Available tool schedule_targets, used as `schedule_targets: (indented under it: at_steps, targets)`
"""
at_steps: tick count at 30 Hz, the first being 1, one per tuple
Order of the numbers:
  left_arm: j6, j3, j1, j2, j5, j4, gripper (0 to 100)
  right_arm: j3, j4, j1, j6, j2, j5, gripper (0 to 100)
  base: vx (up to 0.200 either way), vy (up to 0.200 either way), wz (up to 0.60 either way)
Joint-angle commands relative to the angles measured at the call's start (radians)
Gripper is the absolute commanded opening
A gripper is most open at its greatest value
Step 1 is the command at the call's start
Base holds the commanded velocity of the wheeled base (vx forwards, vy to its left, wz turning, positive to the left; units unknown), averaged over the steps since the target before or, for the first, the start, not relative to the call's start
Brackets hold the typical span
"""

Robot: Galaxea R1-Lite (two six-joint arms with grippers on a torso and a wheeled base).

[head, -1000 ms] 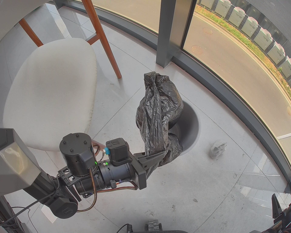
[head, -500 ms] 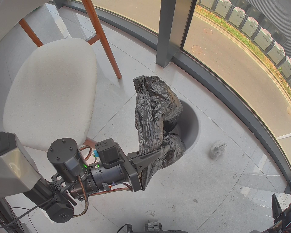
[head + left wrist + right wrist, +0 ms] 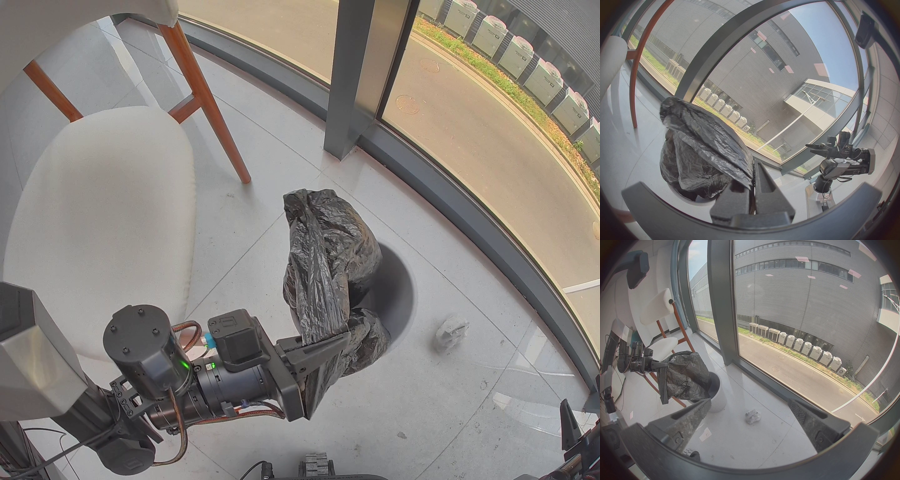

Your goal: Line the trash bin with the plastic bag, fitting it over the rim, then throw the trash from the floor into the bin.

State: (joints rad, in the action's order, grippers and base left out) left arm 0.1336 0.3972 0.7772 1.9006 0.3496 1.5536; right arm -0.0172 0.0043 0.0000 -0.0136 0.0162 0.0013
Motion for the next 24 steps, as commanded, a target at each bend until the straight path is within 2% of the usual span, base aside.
schedule_targets:
  at_steps: [1, 7, 8, 13, 24]
  targets:
    - [-0.029, -0.023, 0.037, 0.011, -0.015, 0.016, 0, 0.016, 0.000, 0.000, 0.000, -0.010, 0.000, 100, 0.000, 0.000, 0.00]
    - [-0.172, -0.017, 0.063, 0.021, -0.038, 0.014, 0, 0.016, 0.000, 0.000, -0.002, -0.010, 0.000, 100, 0.000, 0.000, 0.00]
    - [-0.193, -0.012, 0.063, 0.021, -0.067, 0.013, 0, 0.016, 0.000, 0.000, -0.002, -0.010, 0.000, 100, 0.000, 0.000, 0.00]
    - [-0.175, -0.012, 0.065, 0.041, -0.147, 0.006, 0, 0.016, 0.000, 0.000, 0.000, -0.010, 0.000, 100, 0.000, 0.000, 0.00]
    - [-0.157, 0.032, 0.059, 0.066, -0.178, 0.014, 0, 0.016, 0.000, 0.000, -0.002, -0.010, 0.000, 100, 0.000, 0.000, 0.00]
